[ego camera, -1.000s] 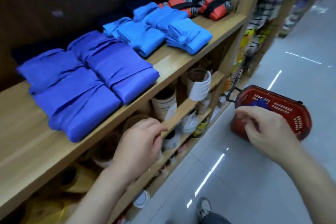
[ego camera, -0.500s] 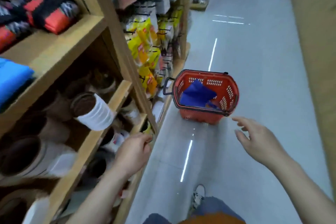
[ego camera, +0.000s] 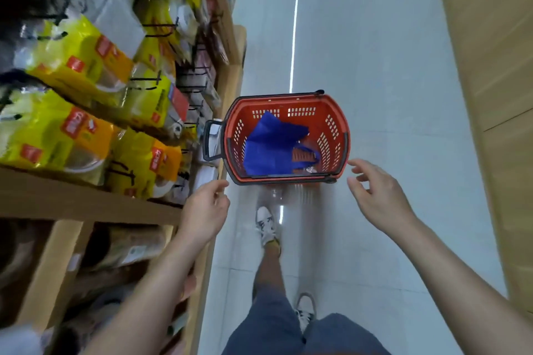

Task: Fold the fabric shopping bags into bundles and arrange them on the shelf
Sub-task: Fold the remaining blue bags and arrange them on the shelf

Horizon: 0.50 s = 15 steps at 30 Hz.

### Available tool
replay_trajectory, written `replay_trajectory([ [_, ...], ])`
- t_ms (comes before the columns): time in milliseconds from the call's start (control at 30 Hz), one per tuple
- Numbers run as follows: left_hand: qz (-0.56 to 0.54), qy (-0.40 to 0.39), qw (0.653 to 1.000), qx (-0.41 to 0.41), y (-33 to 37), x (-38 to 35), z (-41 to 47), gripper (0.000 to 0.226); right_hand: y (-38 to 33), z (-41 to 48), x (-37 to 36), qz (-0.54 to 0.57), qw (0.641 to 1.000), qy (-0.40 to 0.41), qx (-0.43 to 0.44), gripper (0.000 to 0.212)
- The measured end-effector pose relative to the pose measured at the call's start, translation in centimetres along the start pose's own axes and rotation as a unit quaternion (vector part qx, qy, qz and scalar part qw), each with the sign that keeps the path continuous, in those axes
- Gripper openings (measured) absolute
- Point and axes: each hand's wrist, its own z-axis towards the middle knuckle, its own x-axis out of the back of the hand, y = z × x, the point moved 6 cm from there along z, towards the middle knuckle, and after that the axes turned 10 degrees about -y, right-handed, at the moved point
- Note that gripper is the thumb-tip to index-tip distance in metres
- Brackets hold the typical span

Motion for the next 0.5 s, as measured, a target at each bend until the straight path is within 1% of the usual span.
replay_trajectory([
  [133, -0.02, -0.025, 0.999, 0.011, -0.1, -0.9, 10.8, 0.027, 0.9, 8.8, -2.7, 0.032, 0.999, -0.005, -0.037, 0.033],
  [200, -0.032, -0.042, 0.998, 0.03, -0.5, -2.0, 15.9, 0.026, 1.9, 13.2, -4.5, 0.053, 0.997, -0.012, -0.061, 0.031],
  [267, -0.043, -0.063, 0.996, 0.043, -1.0, -3.5, 20.9, 0.028, 3.1, 17.4, -6.5, 0.06, 0.995, -0.024, -0.08, 0.03],
  [367, -0.061, -0.093, 0.992, 0.065, -2.1, -6.8, 28.1, 0.036, 5.7, 23.7, -9.7, 0.058, 0.993, -0.042, -0.093, 0.033],
  [433, -0.053, -0.109, 0.991, 0.061, -3.1, -9.6, 33.4, 0.042, 7.4, 28.0, -12.2, 0.05, 0.994, -0.062, -0.081, 0.038],
  [500, -0.045, -0.111, 0.991, 0.055, -4.3, -12.6, 38.9, 0.05, 9.4, 32.5, -15.2, 0.044, 0.993, -0.084, -0.067, 0.047],
])
